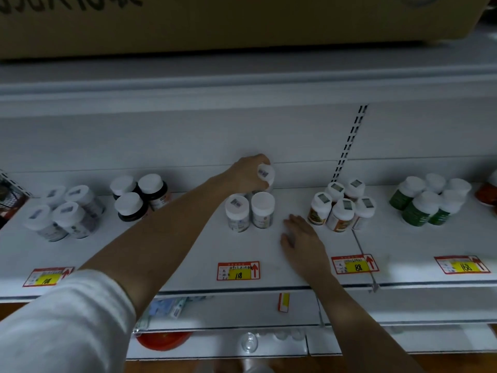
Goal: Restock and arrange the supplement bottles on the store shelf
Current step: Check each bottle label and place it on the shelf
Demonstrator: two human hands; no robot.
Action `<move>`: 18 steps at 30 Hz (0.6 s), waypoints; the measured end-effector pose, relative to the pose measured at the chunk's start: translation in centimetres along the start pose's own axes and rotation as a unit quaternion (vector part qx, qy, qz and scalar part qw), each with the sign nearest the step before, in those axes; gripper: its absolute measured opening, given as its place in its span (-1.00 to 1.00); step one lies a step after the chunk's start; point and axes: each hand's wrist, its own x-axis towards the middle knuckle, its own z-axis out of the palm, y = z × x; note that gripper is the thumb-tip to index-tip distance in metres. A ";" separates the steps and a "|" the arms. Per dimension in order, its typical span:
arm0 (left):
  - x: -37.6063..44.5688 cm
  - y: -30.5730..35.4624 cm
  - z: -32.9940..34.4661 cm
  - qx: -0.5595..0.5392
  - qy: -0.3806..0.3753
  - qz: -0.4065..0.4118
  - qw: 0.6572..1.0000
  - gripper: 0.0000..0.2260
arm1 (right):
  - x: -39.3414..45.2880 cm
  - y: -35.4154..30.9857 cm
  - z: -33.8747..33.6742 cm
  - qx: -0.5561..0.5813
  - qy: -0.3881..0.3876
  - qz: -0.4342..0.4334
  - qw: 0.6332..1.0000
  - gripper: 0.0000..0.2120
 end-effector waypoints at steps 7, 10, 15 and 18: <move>0.0 -0.3 0.6 0.061 -0.044 -0.001 0.997 -0.71 | 0.0 0.0 0.1 0.002 0.010 -0.002 1.000 -0.57; -0.2 -0.2 0.8 0.048 -0.032 -0.004 0.998 -0.71 | 0.0 0.1 0.2 -0.002 0.011 -0.002 1.000 -0.57; -1.6 0.6 0.6 0.007 0.055 0.025 0.998 -0.62 | 0.1 0.1 0.3 -0.003 0.010 0.002 1.000 -0.56; -3.0 0.8 0.7 -0.032 0.095 0.016 0.995 -0.69 | 0.1 0.1 0.3 -0.002 0.010 0.003 1.000 -0.56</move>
